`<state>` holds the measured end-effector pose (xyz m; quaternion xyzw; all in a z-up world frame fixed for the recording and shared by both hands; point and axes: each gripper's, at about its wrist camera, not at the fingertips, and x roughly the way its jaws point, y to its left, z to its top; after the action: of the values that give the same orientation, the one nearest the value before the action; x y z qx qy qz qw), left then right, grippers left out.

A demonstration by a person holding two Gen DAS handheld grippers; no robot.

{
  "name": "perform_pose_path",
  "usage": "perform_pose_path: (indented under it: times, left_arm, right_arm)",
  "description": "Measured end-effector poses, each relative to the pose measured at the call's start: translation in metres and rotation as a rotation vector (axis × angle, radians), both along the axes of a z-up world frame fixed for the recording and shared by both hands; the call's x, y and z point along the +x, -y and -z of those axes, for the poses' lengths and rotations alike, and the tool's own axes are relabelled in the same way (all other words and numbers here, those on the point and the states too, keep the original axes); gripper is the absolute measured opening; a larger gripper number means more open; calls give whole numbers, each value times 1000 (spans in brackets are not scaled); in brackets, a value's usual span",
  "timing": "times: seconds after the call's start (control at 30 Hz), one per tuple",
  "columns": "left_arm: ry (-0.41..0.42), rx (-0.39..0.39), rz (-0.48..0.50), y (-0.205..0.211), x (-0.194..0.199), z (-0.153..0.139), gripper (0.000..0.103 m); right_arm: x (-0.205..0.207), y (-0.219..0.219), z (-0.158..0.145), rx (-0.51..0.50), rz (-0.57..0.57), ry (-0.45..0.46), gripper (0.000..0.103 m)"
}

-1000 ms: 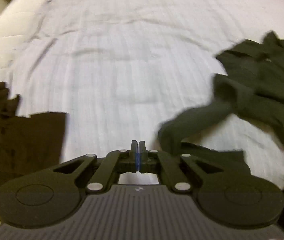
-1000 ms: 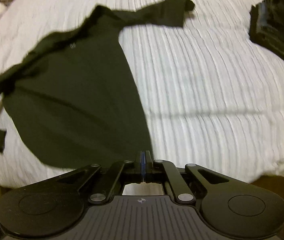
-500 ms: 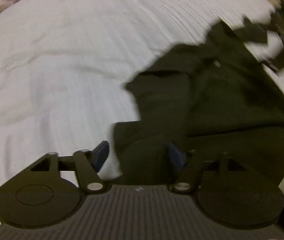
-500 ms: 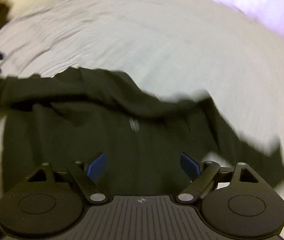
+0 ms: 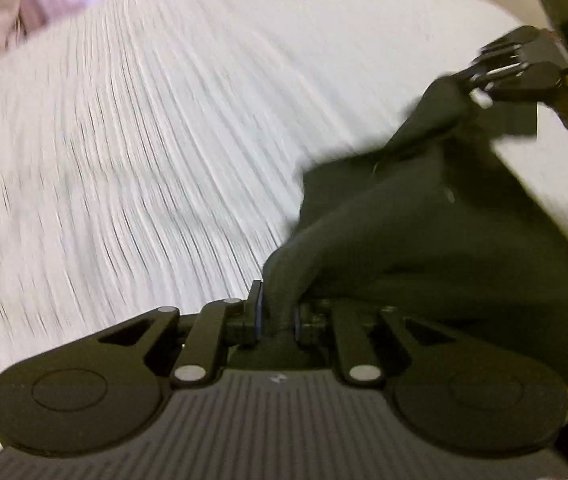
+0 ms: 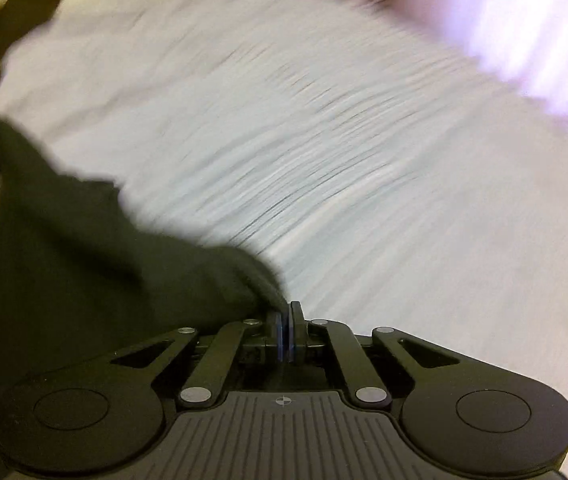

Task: Fold clothes

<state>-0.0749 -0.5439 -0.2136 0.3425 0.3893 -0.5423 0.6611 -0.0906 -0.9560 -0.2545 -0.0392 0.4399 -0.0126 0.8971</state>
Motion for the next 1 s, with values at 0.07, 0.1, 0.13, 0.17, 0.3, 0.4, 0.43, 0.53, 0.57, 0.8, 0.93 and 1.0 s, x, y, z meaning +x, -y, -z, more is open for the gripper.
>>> perform_pose_path:
  times: [0.07, 0.1, 0.13, 0.17, 0.3, 0.4, 0.43, 0.53, 0.57, 0.8, 0.93, 1.0]
  left_arm:
    - [57, -45, 33, 30, 15, -11, 11]
    - [88, -68, 44, 46, 22, -15, 11]
    - [117, -92, 27, 61, 30, -16, 13]
    - [132, -108, -17, 75, 40, -15, 20]
    - [72, -77, -203, 98, 70, 5, 36]
    - [40, -61, -229, 72, 62, 19, 39]
    - [19, -45, -229, 55, 54, 26, 40]
    - [-84, -10, -245, 6, 26, 49, 43]
    - [-130, -1, -256, -14, 15, 57, 44]
    - [-380, 71, -288, -111, -82, 107, 45]
    - [-439, 117, -277, -121, -108, 137, 43]
    - [-444, 129, -251, -118, -115, 149, 28]
  right_arm:
    - [-3, 33, -38, -8, 117, 94, 2]
    - [2, 49, -52, -21, 162, 128, 2]
    - [9, 64, -62, -40, 201, 157, 2]
    - [18, 76, -64, -54, 242, 161, 2]
    - [55, 118, -53, -106, 413, 130, 62]
    - [42, 120, -45, -51, 485, 163, 90]
    - [31, 115, -39, -23, 495, 157, 90]
    - [-13, 92, -17, 85, 515, 103, 90]
    - [-34, 82, -8, 140, 530, 78, 90]
    - [-171, -5, 31, 437, 645, -132, 90]
    - [-227, -55, 42, 567, 700, -217, 90]
    - [-240, -70, 51, 640, 721, -224, 89]
